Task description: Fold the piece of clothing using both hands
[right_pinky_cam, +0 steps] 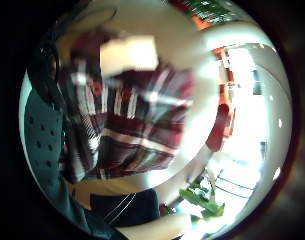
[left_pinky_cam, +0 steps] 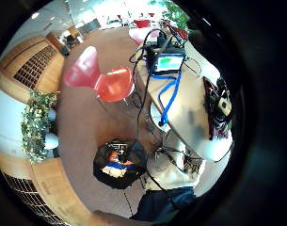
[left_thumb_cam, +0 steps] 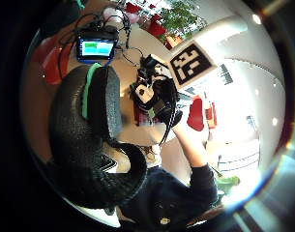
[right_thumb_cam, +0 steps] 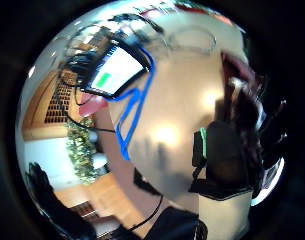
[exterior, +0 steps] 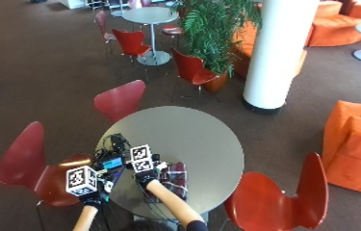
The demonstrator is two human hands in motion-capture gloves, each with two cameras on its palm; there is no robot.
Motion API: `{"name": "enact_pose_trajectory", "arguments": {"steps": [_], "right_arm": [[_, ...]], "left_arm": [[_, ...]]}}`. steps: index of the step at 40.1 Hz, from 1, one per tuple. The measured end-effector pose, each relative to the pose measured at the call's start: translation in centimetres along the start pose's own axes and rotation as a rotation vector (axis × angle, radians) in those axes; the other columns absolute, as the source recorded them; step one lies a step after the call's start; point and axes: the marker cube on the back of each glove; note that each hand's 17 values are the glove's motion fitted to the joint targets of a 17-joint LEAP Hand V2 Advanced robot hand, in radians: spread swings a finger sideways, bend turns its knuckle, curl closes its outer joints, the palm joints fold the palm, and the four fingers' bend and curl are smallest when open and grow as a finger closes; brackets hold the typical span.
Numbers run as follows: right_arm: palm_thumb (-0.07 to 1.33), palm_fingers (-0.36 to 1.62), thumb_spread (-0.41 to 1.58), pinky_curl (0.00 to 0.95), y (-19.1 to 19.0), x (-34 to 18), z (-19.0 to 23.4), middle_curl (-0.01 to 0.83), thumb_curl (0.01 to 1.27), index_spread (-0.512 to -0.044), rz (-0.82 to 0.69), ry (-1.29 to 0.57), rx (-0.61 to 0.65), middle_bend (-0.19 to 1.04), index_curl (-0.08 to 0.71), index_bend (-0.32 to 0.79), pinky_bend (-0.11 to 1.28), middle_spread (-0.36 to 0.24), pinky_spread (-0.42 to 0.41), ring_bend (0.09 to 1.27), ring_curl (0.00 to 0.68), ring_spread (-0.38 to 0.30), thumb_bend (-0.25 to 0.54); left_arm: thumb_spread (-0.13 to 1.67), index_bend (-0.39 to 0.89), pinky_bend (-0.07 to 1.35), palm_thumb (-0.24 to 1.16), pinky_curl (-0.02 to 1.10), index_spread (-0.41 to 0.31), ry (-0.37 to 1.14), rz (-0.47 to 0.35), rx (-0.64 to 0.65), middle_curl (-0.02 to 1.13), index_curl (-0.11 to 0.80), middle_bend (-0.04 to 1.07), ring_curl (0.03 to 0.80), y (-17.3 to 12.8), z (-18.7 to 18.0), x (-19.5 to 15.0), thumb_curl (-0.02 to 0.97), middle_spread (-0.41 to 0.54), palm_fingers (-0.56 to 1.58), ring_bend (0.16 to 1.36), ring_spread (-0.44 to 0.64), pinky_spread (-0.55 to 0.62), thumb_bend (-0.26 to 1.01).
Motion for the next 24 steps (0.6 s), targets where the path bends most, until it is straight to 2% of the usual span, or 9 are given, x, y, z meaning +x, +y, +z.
{"name": "enact_pose_trajectory", "arguments": {"steps": [1, 2, 3, 4, 5, 6, 7, 14, 24], "right_arm": [[0.90, 1.17, 0.86, 0.449, 0.3, -0.1, -0.7, 0.538, 0.59, -0.252, -0.013, 0.027, 0.026, 0.28, 0.257, 0.04, 0.79, -0.163, -0.348, 0.81, 0.488, -0.221, -0.029], [0.88, 1.13, 0.89, 0.459, 0.7, -0.3, -1.5, 0.542, 0.58, -0.240, -0.029, 0.049, 0.040, 0.29, 0.233, -0.02, 0.82, -0.160, -0.341, 0.82, 0.492, -0.218, -0.032], [0.88, 1.13, 0.91, 0.458, 1.2, -0.3, -2.3, 0.543, 0.58, -0.234, -0.043, 0.063, 0.045, 0.29, 0.223, -0.02, 0.83, -0.157, -0.338, 0.82, 0.490, -0.216, -0.030], [0.88, 1.14, 0.93, 0.455, 1.5, -0.4, -2.9, 0.545, 0.57, -0.234, -0.054, 0.070, 0.046, 0.29, 0.225, 0.02, 0.82, -0.158, -0.335, 0.82, 0.487, -0.214, -0.029], [0.86, 1.07, 0.95, 0.453, 1.8, -0.4, -3.4, 0.531, 0.56, -0.230, -0.062, 0.069, 0.044, 0.26, 0.213, 0.00, 0.83, -0.141, -0.333, 0.80, 0.481, -0.210, -0.030], [0.87, 1.12, 0.96, 0.459, 2.0, -0.3, -3.9, 0.541, 0.56, -0.228, -0.069, 0.059, 0.039, 0.28, 0.201, -0.01, 0.84, -0.146, -0.331, 0.83, 0.491, -0.211, -0.025], [0.84, 1.02, 1.00, 0.447, 2.2, -0.2, -4.5, 0.530, 0.55, -0.229, -0.075, 0.041, 0.030, 0.26, 0.196, 0.00, 0.83, -0.134, -0.325, 0.77, 0.468, -0.200, -0.034], [0.71, 0.97, 1.12, 0.434, 3.4, 2.2, -8.2, 0.517, 0.48, -0.214, -0.101, -0.126, -0.033, 0.24, 0.137, -0.02, 0.83, -0.101, -0.294, 0.73, 0.452, -0.173, -0.051], [0.63, 0.97, 1.20, 0.406, 1.8, 5.8, -6.0, 0.501, 0.43, -0.208, -0.088, -0.252, -0.062, 0.22, 0.091, 0.00, 0.81, -0.077, -0.266, 0.71, 0.434, -0.154, -0.022]], "left_arm": [[1.39, 0.17, 0.15, 0.19, 0.27, -0.119, 0.000, 0.004, 0.011, 0.41, 0.415, 0.28, 0.330, 0.1, -0.2, -0.1, 0.256, -0.051, 0.64, 0.32, 0.13, 0.11, 0.00], [1.39, 0.17, 0.15, 0.19, 0.27, -0.118, 0.000, 0.006, 0.019, 0.41, 0.413, 0.27, 0.331, 0.1, -0.4, -0.1, 0.255, -0.047, 0.64, 0.33, 0.13, 0.11, 0.00], [1.39, 0.17, 0.15, 0.19, 0.27, -0.117, -0.002, 0.006, 0.024, 0.41, 0.413, 0.27, 0.332, 0.3, -0.6, 0.0, 0.255, -0.046, 0.64, 0.33, 0.13, 0.11, 0.00], [1.39, 0.17, 0.15, 0.19, 0.27, -0.116, -0.004, 0.005, 0.024, 0.41, 0.412, 0.28, 0.331, 0.5, -0.9, 0.0, 0.255, -0.048, 0.64, 0.33, 0.13, 0.11, 0.00], [1.39, 0.18, 0.15, 0.19, 0.27, -0.118, -0.008, 0.004, 0.021, 0.41, 0.414, 0.27, 0.331, 0.7, -1.1, 0.1, 0.254, -0.044, 0.64, 0.33, 0.13, 0.11, -0.01], [1.39, 0.17, 0.15, 0.19, 0.27, -0.115, -0.014, 0.004, 0.016, 0.41, 0.411, 0.27, 0.332, 0.8, -1.4, 0.1, 0.254, -0.044, 0.64, 0.33, 0.13, 0.11, -0.01], [1.39, 0.19, 0.14, 0.17, 0.26, -0.120, -0.023, 0.006, 0.010, 0.41, 0.418, 0.26, 0.330, 1.0, -1.6, 0.1, 0.249, -0.043, 0.65, 0.32, 0.13, 0.11, -0.02], [1.35, 0.20, 0.14, 0.09, 0.25, -0.134, -0.062, 0.021, -0.026, 0.41, 0.429, 0.25, 0.326, 2.2, -3.6, 0.6, 0.236, -0.040, 0.66, 0.30, 0.14, 0.11, -0.03], [1.31, 0.16, 0.18, 0.08, 0.26, -0.143, -0.060, 0.021, -0.055, 0.41, 0.414, 0.19, 0.334, 3.5, -3.7, 0.2, 0.243, -0.027, 0.60, 0.33, 0.14, 0.12, -0.01]]}}
